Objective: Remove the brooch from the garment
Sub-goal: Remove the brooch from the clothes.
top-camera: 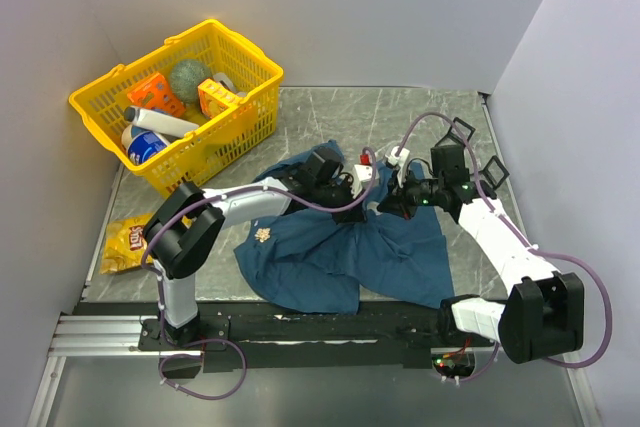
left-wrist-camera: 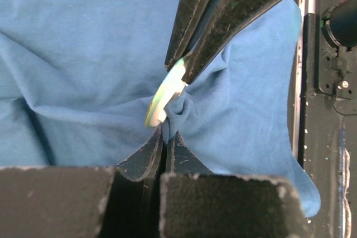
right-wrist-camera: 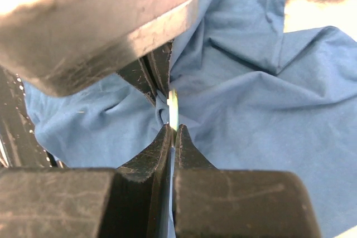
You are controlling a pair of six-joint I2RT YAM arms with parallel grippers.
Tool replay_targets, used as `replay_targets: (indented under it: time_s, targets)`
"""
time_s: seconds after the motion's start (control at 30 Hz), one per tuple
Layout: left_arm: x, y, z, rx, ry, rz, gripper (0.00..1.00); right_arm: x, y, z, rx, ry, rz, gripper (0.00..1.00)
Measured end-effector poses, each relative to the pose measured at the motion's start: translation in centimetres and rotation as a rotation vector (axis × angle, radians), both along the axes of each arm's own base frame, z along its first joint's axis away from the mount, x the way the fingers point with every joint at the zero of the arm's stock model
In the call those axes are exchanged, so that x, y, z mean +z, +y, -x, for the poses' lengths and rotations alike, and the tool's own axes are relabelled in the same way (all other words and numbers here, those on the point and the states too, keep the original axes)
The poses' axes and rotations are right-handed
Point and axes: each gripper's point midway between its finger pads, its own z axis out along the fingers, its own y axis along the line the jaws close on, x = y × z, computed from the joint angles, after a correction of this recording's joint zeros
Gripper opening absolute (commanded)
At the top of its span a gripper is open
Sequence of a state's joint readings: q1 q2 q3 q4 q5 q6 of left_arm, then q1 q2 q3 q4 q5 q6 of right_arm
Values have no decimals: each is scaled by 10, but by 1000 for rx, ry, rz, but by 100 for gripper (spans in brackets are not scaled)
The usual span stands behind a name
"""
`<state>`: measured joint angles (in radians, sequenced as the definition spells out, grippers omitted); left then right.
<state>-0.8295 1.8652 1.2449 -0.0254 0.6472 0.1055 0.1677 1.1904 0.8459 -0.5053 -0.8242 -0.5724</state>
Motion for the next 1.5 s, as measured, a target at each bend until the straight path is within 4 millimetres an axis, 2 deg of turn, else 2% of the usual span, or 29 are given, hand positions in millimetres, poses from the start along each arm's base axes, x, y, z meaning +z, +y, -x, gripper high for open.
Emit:
replay_targets:
  time_s: [0.53, 0.63, 0.77, 0.87, 1.03, 1.27, 1.5]
  targets:
    - [4, -1, -13, 40, -70, -8, 2, 6, -5, 7, 57, -20, 49, 0]
    - [6, 1, -16, 48, -70, -5, 11, 7, -5, 6, 62, -27, 51, 0]
    - [10, 3, -20, 58, -75, 0, 36, 10, -5, 5, 65, -36, 52, 0]
    - [10, 9, -26, 75, -73, -3, 46, 10, -5, 7, 66, -29, 53, 0]
    - [11, 14, -31, 84, -78, -9, 57, 8, -5, 10, 67, -14, 55, 0]
    - [27, 25, -41, 104, -95, 14, 70, 7, -6, 12, 67, -2, 57, 0]
    - [46, 29, -37, 61, -75, 73, 74, 6, -5, 13, 70, 9, 54, 0]
